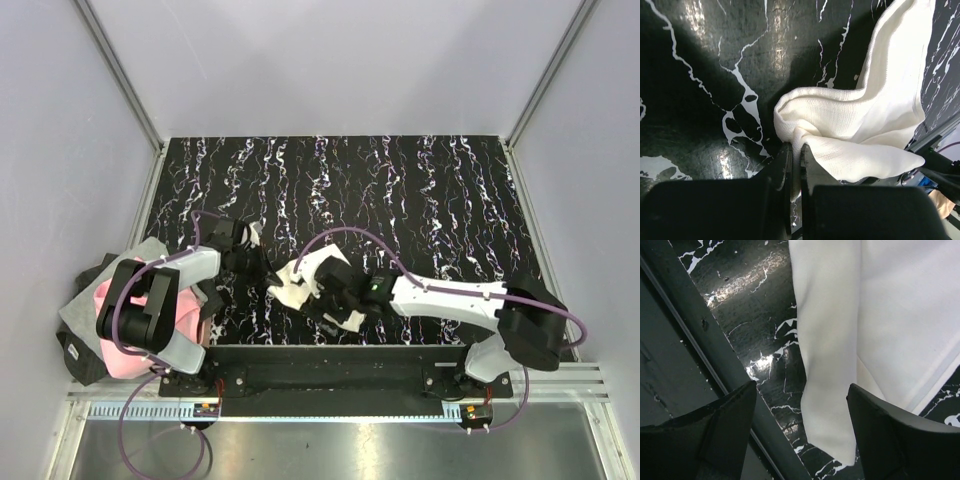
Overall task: Fold the napkin, place the utensils inside, and roll it up
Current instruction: Roll the napkin with the utensil
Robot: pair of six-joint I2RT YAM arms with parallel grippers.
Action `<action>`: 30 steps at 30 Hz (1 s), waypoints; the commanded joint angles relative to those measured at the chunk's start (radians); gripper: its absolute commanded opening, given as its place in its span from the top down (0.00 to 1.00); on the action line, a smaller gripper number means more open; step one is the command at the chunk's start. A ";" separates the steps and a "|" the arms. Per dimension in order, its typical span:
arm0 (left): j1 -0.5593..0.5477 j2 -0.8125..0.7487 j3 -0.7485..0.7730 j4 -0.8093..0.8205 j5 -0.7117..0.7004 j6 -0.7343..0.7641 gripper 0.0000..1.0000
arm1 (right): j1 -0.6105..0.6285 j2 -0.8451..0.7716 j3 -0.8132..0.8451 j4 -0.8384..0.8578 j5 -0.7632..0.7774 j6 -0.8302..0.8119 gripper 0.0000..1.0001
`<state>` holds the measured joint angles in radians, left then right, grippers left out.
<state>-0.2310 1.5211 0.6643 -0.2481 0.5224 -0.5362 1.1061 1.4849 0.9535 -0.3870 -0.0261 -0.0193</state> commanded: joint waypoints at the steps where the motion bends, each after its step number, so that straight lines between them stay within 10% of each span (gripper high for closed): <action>1: 0.009 0.027 0.050 -0.051 -0.035 0.050 1.00 | 0.043 0.060 0.036 0.085 0.107 0.001 0.21; 17: 0.009 0.030 0.066 -0.059 -0.021 0.068 1.00 | 0.014 0.250 0.027 0.102 0.131 -0.021 0.26; 23: 0.009 0.027 0.093 -0.068 0.001 0.082 1.00 | -0.097 0.304 0.073 0.045 -0.130 -0.011 0.48; 30: 0.010 -0.036 0.149 -0.085 -0.042 0.088 0.59 | -0.181 0.359 0.088 0.002 -0.438 0.013 0.69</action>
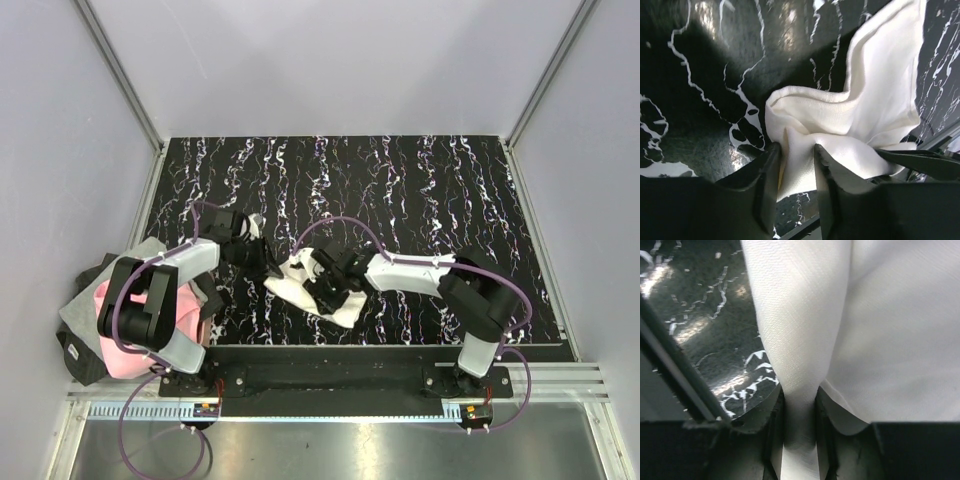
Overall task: Fold the napkin, place the utensils inside, and roll it up
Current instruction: Roll the napkin with the utensil
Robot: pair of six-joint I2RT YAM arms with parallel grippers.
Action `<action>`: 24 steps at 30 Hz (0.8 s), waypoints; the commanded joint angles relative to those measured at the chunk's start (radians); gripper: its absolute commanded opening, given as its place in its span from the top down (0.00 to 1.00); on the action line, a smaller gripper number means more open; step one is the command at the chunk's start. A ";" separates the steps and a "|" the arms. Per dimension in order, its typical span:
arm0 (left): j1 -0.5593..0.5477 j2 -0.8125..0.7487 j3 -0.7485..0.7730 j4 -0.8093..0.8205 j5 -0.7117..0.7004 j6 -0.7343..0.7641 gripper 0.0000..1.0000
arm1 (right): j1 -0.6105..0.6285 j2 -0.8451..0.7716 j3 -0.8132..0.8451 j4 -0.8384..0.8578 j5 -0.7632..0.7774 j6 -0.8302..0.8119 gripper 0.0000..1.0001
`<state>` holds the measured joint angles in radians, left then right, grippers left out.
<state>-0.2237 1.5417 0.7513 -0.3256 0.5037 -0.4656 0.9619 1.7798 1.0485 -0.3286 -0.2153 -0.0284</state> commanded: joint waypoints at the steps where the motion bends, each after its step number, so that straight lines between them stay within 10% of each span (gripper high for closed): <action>1: 0.003 -0.066 0.065 -0.010 -0.030 0.018 0.47 | -0.052 0.079 -0.010 -0.052 -0.284 0.022 0.70; 9: 0.003 -0.179 0.019 -0.029 -0.086 0.028 0.27 | -0.215 0.200 -0.001 -0.021 -0.591 0.022 0.72; 24: 0.003 -0.227 -0.171 0.218 -0.025 -0.088 0.35 | -0.336 0.412 0.093 -0.015 -0.901 0.071 0.73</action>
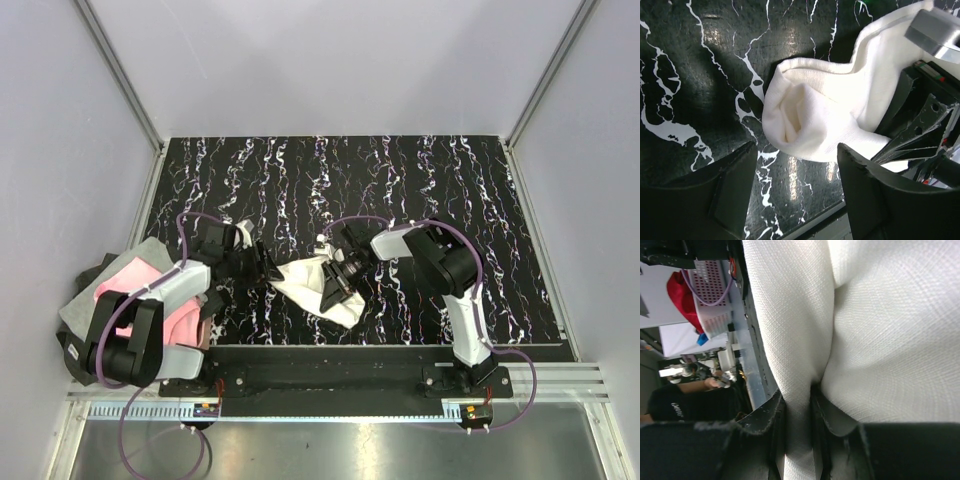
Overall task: Fold the napkin, place the utensils inside, and roll it up
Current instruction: Roll the napkin with the utensil
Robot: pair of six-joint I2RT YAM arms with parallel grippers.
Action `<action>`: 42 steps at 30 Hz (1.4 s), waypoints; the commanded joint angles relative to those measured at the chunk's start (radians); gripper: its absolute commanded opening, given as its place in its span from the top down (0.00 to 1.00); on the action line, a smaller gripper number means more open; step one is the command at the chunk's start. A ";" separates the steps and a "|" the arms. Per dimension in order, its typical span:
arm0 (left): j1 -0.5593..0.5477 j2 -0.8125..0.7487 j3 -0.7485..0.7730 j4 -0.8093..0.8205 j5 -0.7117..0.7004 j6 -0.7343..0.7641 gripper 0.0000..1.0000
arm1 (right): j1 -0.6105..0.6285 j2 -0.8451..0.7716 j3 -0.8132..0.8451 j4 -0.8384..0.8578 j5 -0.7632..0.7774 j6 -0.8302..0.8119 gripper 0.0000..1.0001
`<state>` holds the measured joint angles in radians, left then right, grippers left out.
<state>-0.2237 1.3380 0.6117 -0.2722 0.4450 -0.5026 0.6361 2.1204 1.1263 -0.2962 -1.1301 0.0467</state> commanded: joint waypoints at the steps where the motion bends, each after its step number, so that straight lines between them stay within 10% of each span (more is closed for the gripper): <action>1: 0.003 -0.017 -0.038 0.186 0.041 -0.060 0.37 | -0.012 0.078 0.016 -0.046 0.012 -0.001 0.73; 10: 0.001 0.095 -0.043 0.251 0.044 -0.068 0.54 | -0.018 0.081 0.036 -0.049 0.021 0.008 0.70; 17: 0.001 0.145 0.006 0.148 -0.002 -0.045 0.99 | -0.018 -0.051 0.092 -0.139 0.160 0.032 0.45; 24: 0.001 0.165 0.062 0.080 0.024 -0.030 1.00 | 0.005 -0.276 0.185 -0.236 0.475 0.027 0.32; 34: 0.003 0.224 0.118 0.051 0.092 -0.027 1.00 | 0.413 -0.364 0.146 -0.045 1.292 -0.060 0.29; 42: 0.003 0.220 0.123 0.042 0.093 -0.022 1.00 | 0.516 -0.257 0.129 0.052 1.368 -0.128 0.39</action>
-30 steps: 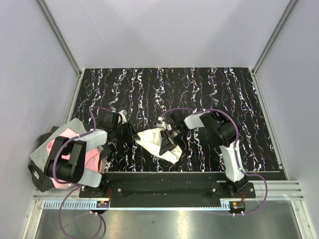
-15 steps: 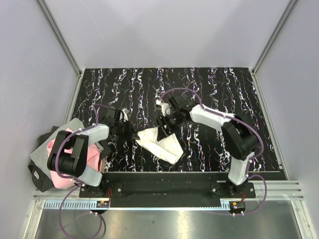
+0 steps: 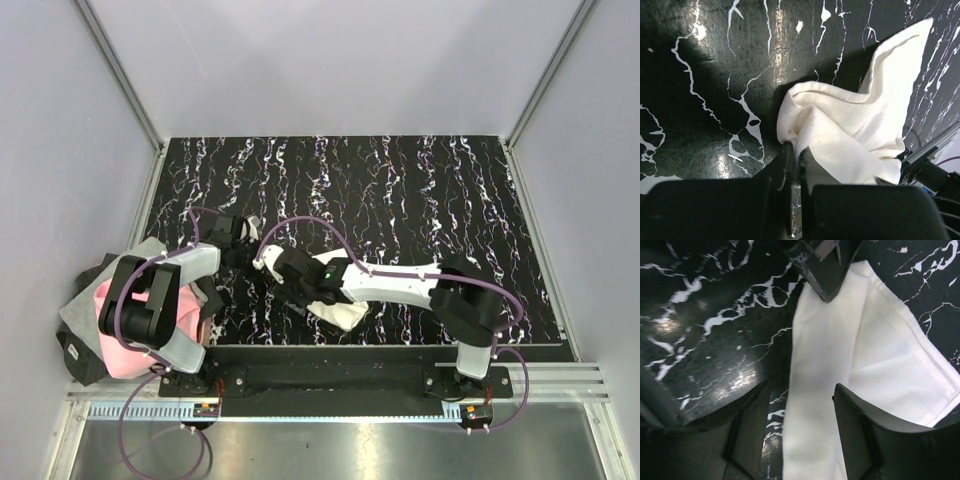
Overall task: Fold the napkin, place the utensils inside, and roll it up
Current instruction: Roll the napkin with the utensil
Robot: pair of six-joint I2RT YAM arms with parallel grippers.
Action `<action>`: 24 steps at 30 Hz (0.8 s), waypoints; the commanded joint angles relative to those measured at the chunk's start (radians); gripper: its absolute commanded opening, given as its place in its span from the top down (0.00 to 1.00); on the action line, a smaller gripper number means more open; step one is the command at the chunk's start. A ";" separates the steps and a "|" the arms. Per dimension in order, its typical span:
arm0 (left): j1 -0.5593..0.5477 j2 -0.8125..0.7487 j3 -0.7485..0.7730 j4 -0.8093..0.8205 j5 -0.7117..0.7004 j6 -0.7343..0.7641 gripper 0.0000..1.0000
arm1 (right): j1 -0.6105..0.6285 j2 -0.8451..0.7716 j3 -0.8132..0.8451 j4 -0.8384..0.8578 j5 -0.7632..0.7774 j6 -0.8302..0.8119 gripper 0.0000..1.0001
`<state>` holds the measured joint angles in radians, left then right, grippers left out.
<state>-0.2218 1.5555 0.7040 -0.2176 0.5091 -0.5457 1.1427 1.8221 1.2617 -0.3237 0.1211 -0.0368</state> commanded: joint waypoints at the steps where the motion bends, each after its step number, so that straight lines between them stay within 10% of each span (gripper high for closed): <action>1: 0.001 0.002 0.029 -0.016 0.029 0.021 1.00 | 0.009 0.048 -0.010 0.084 0.111 -0.043 0.41; 11: 0.001 -0.020 0.034 -0.017 0.037 0.027 0.97 | 0.008 0.132 -0.022 0.087 0.081 -0.022 0.45; 24: 0.024 -0.161 0.003 -0.017 -0.021 0.035 0.42 | -0.191 0.103 -0.116 0.077 -0.401 0.103 0.67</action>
<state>-0.2111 1.4731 0.7067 -0.2493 0.5102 -0.5201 1.0271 1.9236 1.2152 -0.2070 -0.0109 0.0170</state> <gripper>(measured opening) 0.552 0.356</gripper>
